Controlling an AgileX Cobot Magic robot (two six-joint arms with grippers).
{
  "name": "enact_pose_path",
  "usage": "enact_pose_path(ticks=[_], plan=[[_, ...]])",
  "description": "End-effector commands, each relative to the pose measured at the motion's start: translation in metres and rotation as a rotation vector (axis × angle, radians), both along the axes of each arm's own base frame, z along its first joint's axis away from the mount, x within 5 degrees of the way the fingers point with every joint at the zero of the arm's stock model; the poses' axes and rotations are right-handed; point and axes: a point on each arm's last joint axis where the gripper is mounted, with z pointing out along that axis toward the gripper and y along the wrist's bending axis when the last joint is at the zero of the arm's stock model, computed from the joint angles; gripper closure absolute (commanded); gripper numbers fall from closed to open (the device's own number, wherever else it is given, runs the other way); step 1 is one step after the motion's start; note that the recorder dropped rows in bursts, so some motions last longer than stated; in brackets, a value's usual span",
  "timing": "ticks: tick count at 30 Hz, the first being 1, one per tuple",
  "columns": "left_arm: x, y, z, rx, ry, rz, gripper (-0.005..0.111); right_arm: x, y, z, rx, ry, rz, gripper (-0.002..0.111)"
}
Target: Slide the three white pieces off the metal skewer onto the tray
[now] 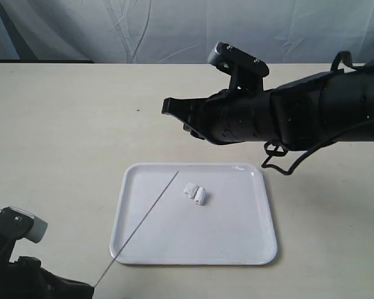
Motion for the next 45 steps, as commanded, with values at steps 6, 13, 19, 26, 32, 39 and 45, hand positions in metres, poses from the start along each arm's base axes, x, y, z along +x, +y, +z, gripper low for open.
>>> enact_pose_path(ticks=[6,13,19,26,32,39,45], plan=[[0.022,-0.005,0.022,-0.009,-0.128,0.081,0.107,-0.020,-0.010,-0.037,-0.047,0.122,0.049,0.096],[0.046,-0.013,0.041,0.013,-0.224,0.103,0.107,-0.032,-0.016,-0.049,-0.053,0.178,0.070,0.096],[0.066,-0.026,0.034,0.074,-0.194,0.069,0.107,-0.043,-0.021,-0.059,-0.049,0.236,0.084,0.096],[0.092,-0.042,0.023,0.124,-0.159,0.046,0.107,-0.052,-0.024,-0.065,-0.046,0.274,0.105,0.096],[0.109,-0.054,0.010,0.157,-0.117,0.036,0.107,-0.053,-0.023,-0.066,-0.041,0.278,0.111,0.096],[0.120,-0.065,-0.006,0.153,-0.053,0.005,0.107,-0.053,-0.024,-0.066,-0.044,0.278,0.108,0.072],[0.123,-0.071,-0.015,0.141,-0.010,-0.008,0.107,-0.053,-0.024,-0.066,-0.044,0.278,0.108,0.070]])
